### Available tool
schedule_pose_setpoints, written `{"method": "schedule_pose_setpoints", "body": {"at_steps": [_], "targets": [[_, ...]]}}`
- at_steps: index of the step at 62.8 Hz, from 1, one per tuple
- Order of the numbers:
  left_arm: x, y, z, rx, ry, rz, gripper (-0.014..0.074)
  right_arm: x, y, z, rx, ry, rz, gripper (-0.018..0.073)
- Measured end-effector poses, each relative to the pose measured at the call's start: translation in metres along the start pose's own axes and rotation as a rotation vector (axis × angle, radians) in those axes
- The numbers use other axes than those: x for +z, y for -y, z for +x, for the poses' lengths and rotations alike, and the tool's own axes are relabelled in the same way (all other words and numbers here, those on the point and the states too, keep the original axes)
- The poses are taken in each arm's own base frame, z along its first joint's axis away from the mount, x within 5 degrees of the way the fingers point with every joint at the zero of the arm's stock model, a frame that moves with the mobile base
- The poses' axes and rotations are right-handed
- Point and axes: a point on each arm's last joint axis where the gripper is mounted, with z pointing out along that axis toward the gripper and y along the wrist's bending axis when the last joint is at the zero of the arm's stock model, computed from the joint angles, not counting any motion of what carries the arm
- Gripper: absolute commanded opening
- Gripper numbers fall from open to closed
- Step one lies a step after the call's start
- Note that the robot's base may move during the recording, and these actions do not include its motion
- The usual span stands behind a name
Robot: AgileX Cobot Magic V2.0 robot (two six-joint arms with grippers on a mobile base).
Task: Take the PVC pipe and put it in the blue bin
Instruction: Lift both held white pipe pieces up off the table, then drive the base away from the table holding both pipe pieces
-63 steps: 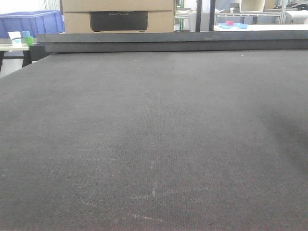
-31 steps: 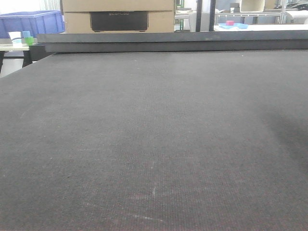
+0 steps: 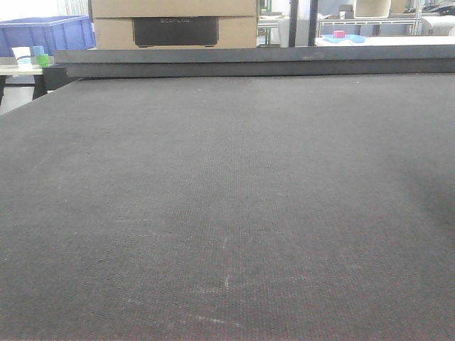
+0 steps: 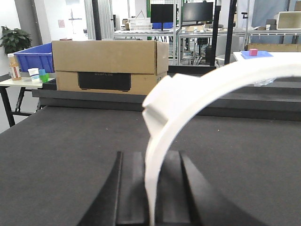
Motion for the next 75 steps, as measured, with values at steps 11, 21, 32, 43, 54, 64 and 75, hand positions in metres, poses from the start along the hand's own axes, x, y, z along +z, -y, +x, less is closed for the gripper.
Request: {"method": "schedule_pose_setpoints", "body": {"at_steps": [11,21,32,43,54,64,75], "targets": [[0.000,0.009,0.000,-0.007,-0.001,0.069,-0.0111,0.000,0.000,0.000,0.000,0.000,0.000,-0.0163],[0.000,0.011,0.000,-0.009,-0.003,0.088,-0.0111,0.000,0.000,0.000,0.000,0.000,0.000,-0.0163],[0.000,0.011,0.000,-0.009,-0.003,0.088,-0.0111,0.000,0.000,0.000,0.000,0.000,0.000,-0.0163],[0.000,0.011,0.000,-0.009,-0.003,0.088,-0.0111,0.000,0.000,0.000,0.000,0.000,0.000,-0.0163],[0.000,0.011,0.000,-0.009,-0.003,0.088,-0.0111,0.000,0.000,0.000,0.000,0.000,0.000,-0.0163],[0.000,0.011,0.000,-0.009,-0.003,0.088,-0.0111,0.000,0.000,0.000,0.000,0.000,0.000,-0.0163],[0.000,0.011,0.000,-0.009,-0.003,0.088,-0.0111,0.000,0.000,0.000,0.000,0.000,0.000,-0.0163]]}}
